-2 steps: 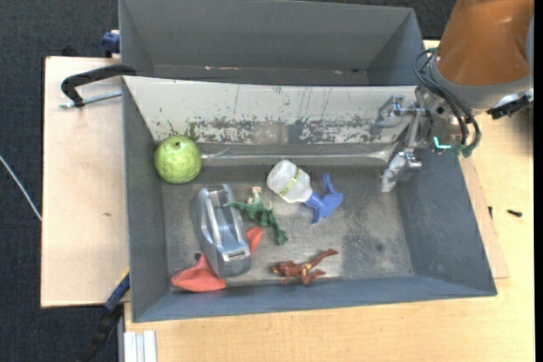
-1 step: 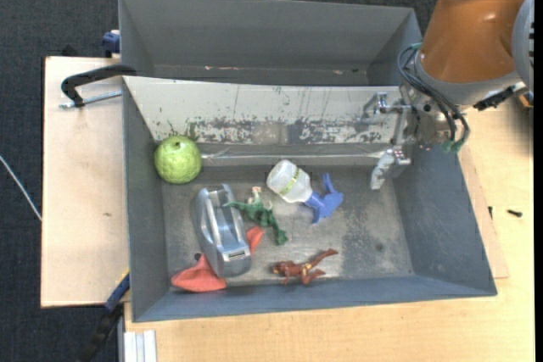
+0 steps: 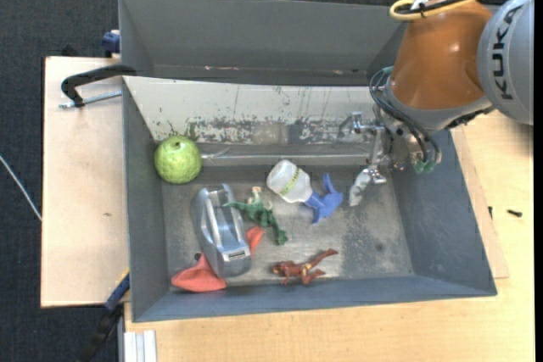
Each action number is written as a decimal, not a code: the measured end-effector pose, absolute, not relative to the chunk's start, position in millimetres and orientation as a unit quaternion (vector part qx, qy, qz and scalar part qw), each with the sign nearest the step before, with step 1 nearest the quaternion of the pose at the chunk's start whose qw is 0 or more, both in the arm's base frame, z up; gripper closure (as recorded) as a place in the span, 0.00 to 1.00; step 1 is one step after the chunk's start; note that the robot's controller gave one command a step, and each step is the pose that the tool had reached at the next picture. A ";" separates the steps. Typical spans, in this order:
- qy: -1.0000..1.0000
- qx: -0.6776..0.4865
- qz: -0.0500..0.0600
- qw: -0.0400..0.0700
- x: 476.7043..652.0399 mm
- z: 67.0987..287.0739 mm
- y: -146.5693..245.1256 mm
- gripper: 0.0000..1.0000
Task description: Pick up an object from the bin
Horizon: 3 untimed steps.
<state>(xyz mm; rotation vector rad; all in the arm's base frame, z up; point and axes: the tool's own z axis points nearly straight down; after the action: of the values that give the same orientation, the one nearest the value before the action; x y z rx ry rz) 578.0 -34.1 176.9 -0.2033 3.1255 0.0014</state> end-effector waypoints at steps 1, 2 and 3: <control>1.000 -0.011 0.001 -0.002 551.8 148.0 -23.1 0.00; 0.993 -0.118 0.000 0.004 570.7 97.3 -16.4 0.00; 0.990 -0.141 0.001 0.003 574.3 70.8 -14.1 0.00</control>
Offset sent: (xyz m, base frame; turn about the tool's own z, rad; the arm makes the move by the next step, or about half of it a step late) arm -0.0016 0.0201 -0.1069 -0.1421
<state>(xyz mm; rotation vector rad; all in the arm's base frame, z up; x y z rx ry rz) 574.3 -14.1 70.8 -0.4422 3.1049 0.0017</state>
